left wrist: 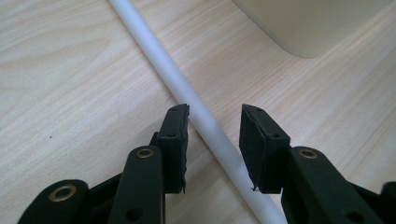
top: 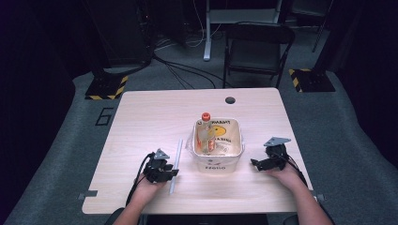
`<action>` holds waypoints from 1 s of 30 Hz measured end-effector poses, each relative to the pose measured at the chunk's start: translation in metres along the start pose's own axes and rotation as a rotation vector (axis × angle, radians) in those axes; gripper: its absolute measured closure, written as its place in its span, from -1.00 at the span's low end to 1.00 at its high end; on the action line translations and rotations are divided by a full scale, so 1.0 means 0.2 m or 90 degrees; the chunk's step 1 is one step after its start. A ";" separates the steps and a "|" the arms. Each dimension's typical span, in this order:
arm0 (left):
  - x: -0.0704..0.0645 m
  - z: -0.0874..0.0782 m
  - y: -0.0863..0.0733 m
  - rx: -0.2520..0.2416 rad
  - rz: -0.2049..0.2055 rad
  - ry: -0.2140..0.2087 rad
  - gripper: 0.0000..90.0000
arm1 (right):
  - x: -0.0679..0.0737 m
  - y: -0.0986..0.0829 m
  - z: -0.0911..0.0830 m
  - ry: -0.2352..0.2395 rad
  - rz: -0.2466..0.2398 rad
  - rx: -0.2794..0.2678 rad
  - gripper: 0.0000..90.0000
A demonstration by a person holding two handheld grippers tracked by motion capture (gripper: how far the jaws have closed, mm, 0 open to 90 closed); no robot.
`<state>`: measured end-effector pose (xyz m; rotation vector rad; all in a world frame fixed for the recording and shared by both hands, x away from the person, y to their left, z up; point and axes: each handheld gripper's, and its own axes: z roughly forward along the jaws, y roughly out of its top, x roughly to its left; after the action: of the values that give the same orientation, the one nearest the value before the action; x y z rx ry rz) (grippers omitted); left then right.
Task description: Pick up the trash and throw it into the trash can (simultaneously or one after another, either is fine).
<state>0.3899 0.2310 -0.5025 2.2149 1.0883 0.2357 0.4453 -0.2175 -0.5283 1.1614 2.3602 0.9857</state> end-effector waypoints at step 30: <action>0.14 0.00 -0.01 -0.006 -0.081 0.107 0.76 | 0.00 0.00 0.00 0.000 0.000 0.000 -1.00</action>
<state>0.4062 0.2531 -0.5078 2.1386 1.3104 0.3763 0.4453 -0.2174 -0.5283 1.1612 2.3602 0.9858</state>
